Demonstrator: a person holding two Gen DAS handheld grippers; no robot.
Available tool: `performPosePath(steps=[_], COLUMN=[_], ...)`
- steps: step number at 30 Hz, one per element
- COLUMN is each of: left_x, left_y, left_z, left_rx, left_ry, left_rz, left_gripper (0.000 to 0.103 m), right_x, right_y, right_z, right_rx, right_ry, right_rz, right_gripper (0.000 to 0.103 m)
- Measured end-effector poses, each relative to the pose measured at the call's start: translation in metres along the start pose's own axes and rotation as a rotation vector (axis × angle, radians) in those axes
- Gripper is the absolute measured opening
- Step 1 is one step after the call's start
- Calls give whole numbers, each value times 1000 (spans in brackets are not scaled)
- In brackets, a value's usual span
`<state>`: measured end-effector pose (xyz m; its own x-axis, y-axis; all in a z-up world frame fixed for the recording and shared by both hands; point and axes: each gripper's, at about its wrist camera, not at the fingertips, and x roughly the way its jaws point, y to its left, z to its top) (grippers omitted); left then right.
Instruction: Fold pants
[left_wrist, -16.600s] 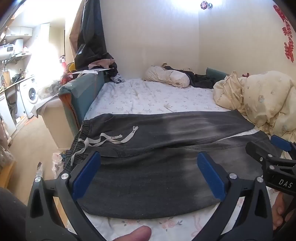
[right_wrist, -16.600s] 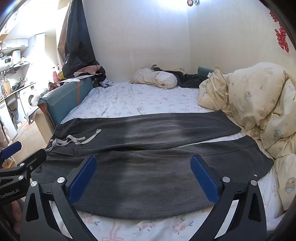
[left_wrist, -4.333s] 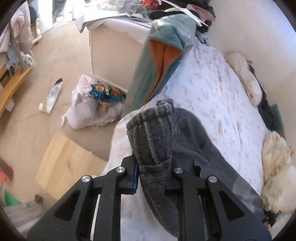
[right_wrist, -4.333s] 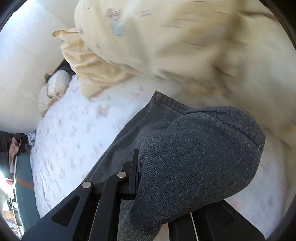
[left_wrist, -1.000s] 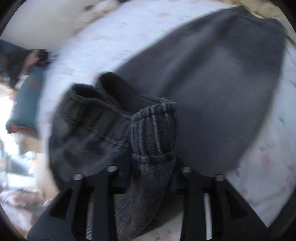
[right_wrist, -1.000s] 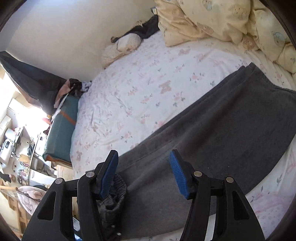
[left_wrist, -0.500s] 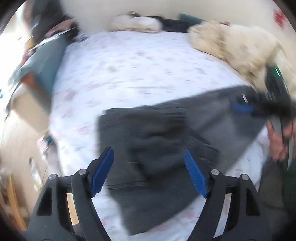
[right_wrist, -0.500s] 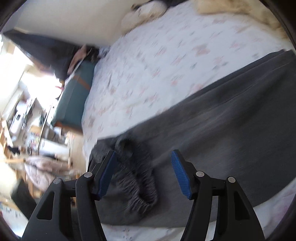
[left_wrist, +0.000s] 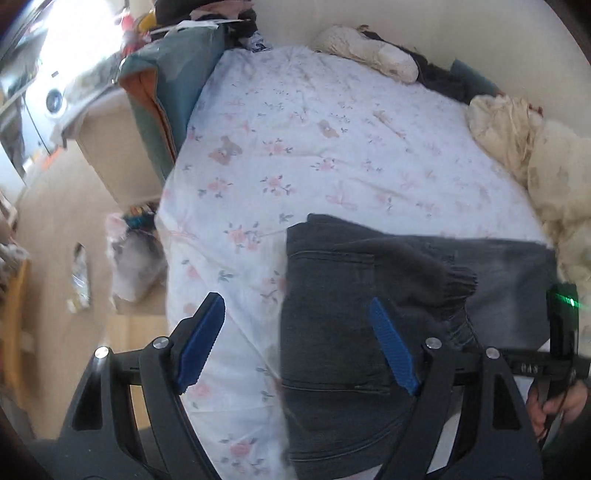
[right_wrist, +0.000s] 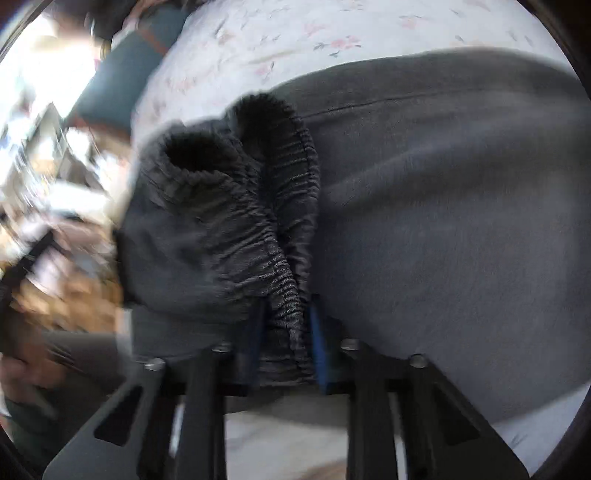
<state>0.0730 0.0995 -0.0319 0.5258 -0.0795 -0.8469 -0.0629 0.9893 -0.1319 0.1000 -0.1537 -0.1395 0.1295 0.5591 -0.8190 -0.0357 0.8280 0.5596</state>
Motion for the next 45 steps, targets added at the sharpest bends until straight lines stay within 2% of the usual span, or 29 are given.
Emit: performPosePath(steps=[2,3,4,5,7,8,11,14,18,19,22,23,24,27,29,31,32,33,34,35,36,37,38,40,41,43,45], left_x=[-3,-4,-3,-1,0,1,0,-2,3,5,9,9,9,11,12,12,12,12,12,12,12,12,14,19,21,27,29], left_y=[2,3,4,5,9,12,22,34,46,47,46,46,44,42,43,39,35,32,27,22,12,6,-5,-21,-25,-35,-39], left_z=[2,4,5,6,9,9,11,14,15,14,11,10,9,9,10,9,8,7,6,5,4,4,4,5,4,2,-2], left_rx=[-16,-21,-30,-41,-75,-96,-156,-215,-272,-277,-279,-278,-272,-257,-271,-282,-287,-288,-284,-273,-245,-224,-193,-151,-138,-101,-85], left_ry=[-12,-16,-15,-10,2,3,1,-12,9,19,38,37,34,41,45,54,62,67,72,73,70,65,60,65,67,71,73], left_rz=[-11,-9,-4,-6,-15,-9,10,15,8,5,1,-3,-5,3,-2,-15,-30,-42,-55,-60,-46,-32,-16,0,9,21,13], left_gripper=[78,78,78,78,78,78,78,78,78,78,78,78,78,78,78,78,78,78,78,78,78,78,78,78,78,78,78], right_x=[-9,-5,0,5,1,-8,-34,-29,31,45,75,83,82,65,35,8,-1,-9,-20,-30,-37,-40,-40,-33,-34,-50,-54], right_y=[3,-1,-5,-11,-14,-5,42,95,115,115,87,80,67,64,65,65,60,54,43,30,12,0,-17,-44,-57,-82,-96], right_z=[-6,-8,-8,-8,-3,2,18,36,65,75,106,110,111,105,93,77,68,60,48,35,18,4,-16,-46,-63,-97,-108], right_rx=[7,16,16,29,75,43,-124,-254,-273,-273,-251,-230,-207,-204,-201,-207,-190,-156,-101,-33,61,130,217,356,448,660,738], right_ry=[-15,-1,22,45,62,34,-88,-127,-34,-36,-88,-87,-91,-130,-171,-207,-220,-229,-233,-238,-246,-250,-254,-222,-242,-357,-403], right_rz=[-26,-97,-160,-199,-190,-171,-199,-164,-191,-228,-450,-475,-479,-404,-336,-317,-304,-291,-268,-235,-213,-206,-179,-109,-84,-14,52], right_gripper=[14,14,25,42,52,52,52,44,41,39,16,7,4,4,6,8,15,16,22,42,56,80,85,85,81,85,85])
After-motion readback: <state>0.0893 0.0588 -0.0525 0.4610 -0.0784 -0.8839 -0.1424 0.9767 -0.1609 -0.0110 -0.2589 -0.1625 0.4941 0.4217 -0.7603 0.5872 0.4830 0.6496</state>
